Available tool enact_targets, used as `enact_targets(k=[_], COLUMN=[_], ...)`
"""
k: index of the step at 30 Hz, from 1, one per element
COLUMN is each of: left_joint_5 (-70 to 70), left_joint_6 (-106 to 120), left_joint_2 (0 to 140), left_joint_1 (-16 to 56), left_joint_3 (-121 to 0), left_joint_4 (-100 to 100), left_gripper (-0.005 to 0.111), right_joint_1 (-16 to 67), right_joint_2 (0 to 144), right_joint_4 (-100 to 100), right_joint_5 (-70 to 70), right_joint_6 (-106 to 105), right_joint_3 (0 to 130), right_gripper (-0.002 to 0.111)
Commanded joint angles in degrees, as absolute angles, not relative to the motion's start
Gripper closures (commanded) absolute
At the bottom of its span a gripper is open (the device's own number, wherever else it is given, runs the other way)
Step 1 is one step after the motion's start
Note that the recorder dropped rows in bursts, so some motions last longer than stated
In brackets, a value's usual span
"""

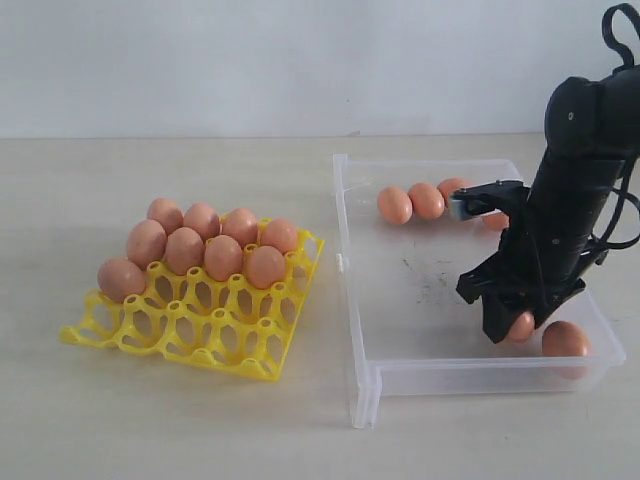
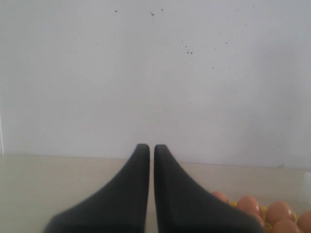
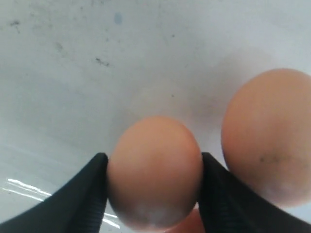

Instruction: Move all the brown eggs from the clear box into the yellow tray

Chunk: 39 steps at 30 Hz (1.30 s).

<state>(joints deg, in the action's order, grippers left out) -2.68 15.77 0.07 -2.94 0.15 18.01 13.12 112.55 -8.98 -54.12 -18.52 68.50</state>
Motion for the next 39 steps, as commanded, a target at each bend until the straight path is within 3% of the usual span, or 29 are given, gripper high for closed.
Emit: enact_targets(k=[1,22,35,38,39], left_joint_5=[-3.00,-3.00,-3.00,-3.00,-3.00], left_joint_6=[15.97,15.97,15.97,15.97,15.97], left_joint_2=[0.00,0.00,0.00,0.00,0.00], left_joint_1=[-2.71,-2.71,-2.71,-2.71,-2.71], left_joint_3=[0.00,0.00,0.00,0.00,0.00], left_joint_4=[18.28,18.28,18.28,18.28,18.28], left_gripper=[0.103,0.103,0.103,0.103,0.103], right_joint_1=[13.06,13.16,13.16,13.16,13.16], right_joint_2=[112.67,112.67,117.17,117.27,117.27], right_joint_4=[-8.27,-7.77,-7.55,-7.65,-7.65], right_joint_5=[-54.82,-59.93,-55.92,-54.82,-55.24], right_joint_6=[-19.65,-18.84,-19.47,-19.47,-19.47], right_joint_3=[68.77,74.68,74.83,74.91,74.91], right_gripper=[0.061,0.061,0.061,0.065,0.074])
